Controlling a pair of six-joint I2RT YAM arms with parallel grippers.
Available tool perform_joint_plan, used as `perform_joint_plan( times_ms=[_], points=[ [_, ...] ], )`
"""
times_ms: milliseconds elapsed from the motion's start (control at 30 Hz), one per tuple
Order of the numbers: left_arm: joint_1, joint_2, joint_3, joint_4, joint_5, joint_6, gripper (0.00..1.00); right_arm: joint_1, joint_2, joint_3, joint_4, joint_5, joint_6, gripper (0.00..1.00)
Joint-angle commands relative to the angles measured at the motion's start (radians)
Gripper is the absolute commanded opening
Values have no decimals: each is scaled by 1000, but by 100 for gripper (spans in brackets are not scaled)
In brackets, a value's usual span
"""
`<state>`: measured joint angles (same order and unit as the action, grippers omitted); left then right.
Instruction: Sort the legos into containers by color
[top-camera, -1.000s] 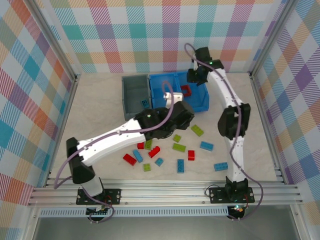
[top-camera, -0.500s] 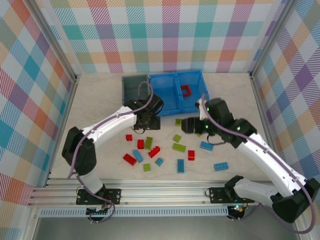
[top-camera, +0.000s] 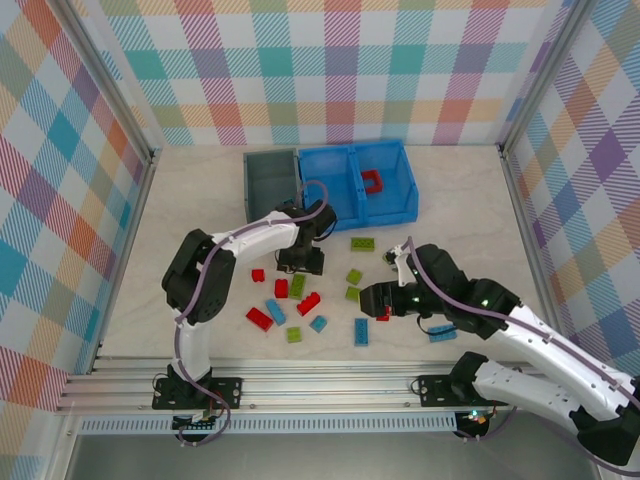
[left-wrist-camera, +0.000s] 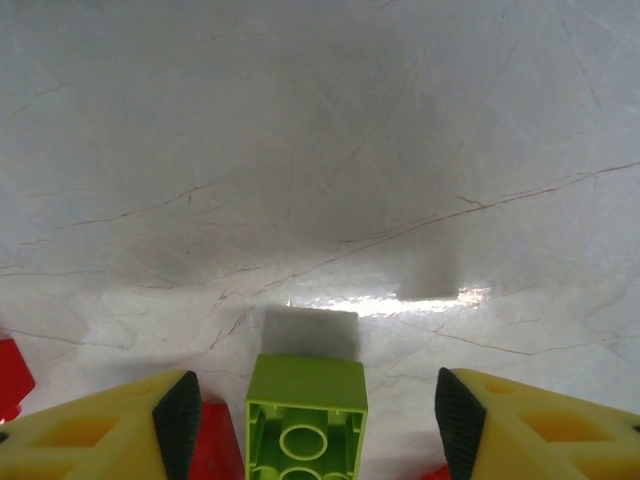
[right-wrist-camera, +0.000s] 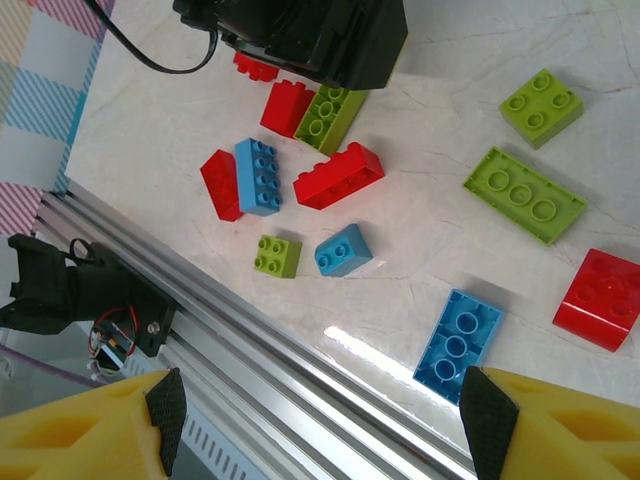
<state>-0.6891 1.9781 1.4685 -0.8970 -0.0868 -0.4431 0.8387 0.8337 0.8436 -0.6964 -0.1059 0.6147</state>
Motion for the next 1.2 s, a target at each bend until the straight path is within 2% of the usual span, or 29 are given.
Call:
perform_joint_plan(
  times_ms=[0,333,633,767,900,1033,1167],
  points=[
    [5,29,-23,11,23,-1,61,4,29,30,11,9,13,73],
    [-3,-10,-95,27,45,-41,59,6,63,31,18,6,8,74],
    [-8,-29,-80,47,31,-53,29,5,61,38,20,14,1,73],
    [-35,-78,39,-1,20,-72,29,5,51,75,16,66,-44,73],
    [-59,-62,228,-47,1,-79,29,5,29,130,47,197,-84,72],
    [-59,36,440,-79,-70,-67,29,3,30,159,103,345,-126,72],
    [-23,157,598,-62,-126,-56,29,-7,58,161,190,383,-147,72]
  ],
)
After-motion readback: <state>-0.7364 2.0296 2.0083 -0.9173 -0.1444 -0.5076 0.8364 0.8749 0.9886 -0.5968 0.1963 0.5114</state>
